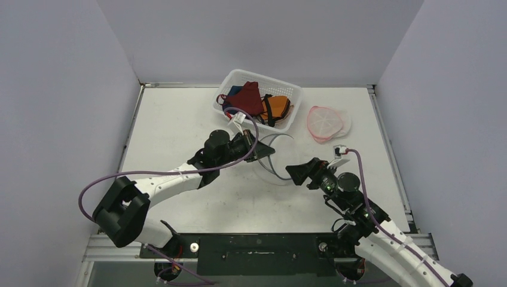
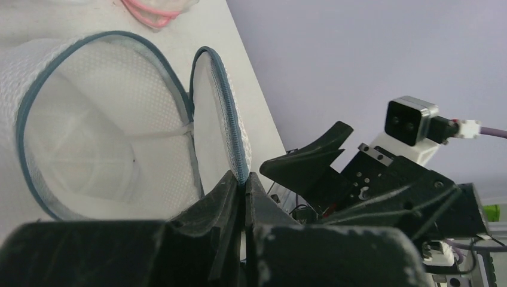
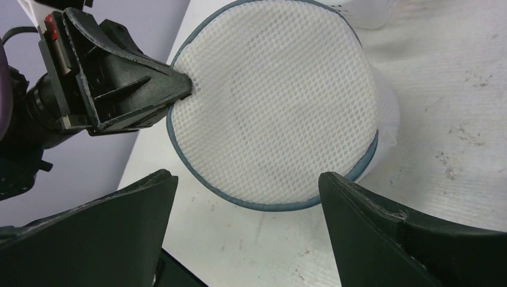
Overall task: Unzip the laundry bag and remove the bra
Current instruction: Close the laundry bag at the center of the board.
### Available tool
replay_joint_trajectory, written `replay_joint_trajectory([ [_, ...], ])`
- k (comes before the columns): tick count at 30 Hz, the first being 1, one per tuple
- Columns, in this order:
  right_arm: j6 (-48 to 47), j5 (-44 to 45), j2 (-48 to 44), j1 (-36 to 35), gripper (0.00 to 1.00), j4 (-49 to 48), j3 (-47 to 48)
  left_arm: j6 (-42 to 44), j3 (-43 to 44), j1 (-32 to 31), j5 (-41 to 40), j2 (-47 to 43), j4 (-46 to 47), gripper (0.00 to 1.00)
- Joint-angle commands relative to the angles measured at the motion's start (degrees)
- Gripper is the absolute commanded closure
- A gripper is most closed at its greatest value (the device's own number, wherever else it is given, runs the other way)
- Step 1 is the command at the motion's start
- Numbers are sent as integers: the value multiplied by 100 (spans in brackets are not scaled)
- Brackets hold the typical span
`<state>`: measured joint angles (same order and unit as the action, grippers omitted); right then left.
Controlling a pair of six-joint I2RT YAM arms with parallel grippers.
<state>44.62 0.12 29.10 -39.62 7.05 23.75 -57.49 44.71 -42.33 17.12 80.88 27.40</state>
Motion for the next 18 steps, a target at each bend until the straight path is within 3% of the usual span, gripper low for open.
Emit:
replay_joint_trajectory([
  [1, 905, -737, -352, 530, 7, -1080, -602, 179, 2, 163, 464, 107, 749, 100],
  [10, 1636, -1434, -201, 1455, 5, -2461, -1618, 199, -212, 452, 780, 369, 1172, 100],
  [18, 1678, -1671, 893, 1820, 8, -3443, -1873, 169, -52, 623, 1078, 774, 1367, 100],
])
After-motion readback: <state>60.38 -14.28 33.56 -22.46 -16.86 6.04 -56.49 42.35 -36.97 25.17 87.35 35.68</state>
